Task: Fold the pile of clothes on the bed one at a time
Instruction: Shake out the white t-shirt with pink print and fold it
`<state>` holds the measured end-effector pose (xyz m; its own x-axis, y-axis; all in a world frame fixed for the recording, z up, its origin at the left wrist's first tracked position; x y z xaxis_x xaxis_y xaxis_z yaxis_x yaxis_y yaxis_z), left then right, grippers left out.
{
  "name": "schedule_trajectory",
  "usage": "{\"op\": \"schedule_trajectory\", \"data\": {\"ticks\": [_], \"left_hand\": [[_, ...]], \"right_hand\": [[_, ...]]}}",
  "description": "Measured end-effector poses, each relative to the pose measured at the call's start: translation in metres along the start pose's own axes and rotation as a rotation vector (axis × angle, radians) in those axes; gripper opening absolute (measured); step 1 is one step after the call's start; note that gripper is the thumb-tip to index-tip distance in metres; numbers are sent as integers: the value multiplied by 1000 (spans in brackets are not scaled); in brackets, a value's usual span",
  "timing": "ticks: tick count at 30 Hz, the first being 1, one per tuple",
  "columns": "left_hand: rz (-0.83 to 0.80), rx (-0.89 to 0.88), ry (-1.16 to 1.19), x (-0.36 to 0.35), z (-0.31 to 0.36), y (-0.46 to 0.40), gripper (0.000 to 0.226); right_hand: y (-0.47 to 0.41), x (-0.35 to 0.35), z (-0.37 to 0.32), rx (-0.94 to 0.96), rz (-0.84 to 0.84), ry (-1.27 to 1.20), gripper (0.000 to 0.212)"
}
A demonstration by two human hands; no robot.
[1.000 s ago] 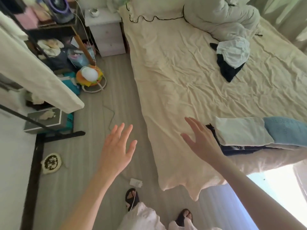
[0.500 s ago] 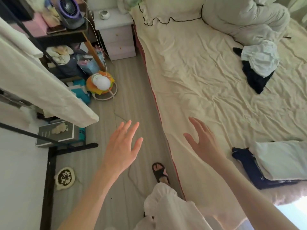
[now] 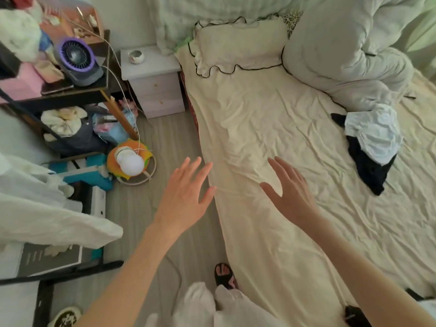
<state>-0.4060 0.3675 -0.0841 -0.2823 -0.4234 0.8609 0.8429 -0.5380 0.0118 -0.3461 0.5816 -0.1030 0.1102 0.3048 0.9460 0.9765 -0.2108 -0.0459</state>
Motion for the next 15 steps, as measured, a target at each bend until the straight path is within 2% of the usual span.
{"op": "schedule_trajectory", "data": {"ticks": [3, 9, 15], "left_hand": [[-49, 8, -12, 0, -13, -30, 58], [-38, -40, -16, 12, -47, -120, 57], [-257, -200, -92, -22, -77, -250, 59]], "right_hand": [[-31, -1, 11, -41, 5, -13, 62], [-113, -17, 29, -111, 11, 5, 61], [-183, -44, 70, -333, 36, 41, 61]]}}
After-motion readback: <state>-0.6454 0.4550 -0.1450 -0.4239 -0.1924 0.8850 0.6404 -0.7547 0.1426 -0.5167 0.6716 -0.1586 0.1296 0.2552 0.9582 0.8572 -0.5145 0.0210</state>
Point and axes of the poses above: each hand's wrist, its own y-axis away from the middle knuckle, its own x-axis out of the back of the hand, z = x × y, the point moved 8 cm from there along -y, towards the middle knuckle, and after that the axes turned 8 degrees about y, right-handed, at the moved point
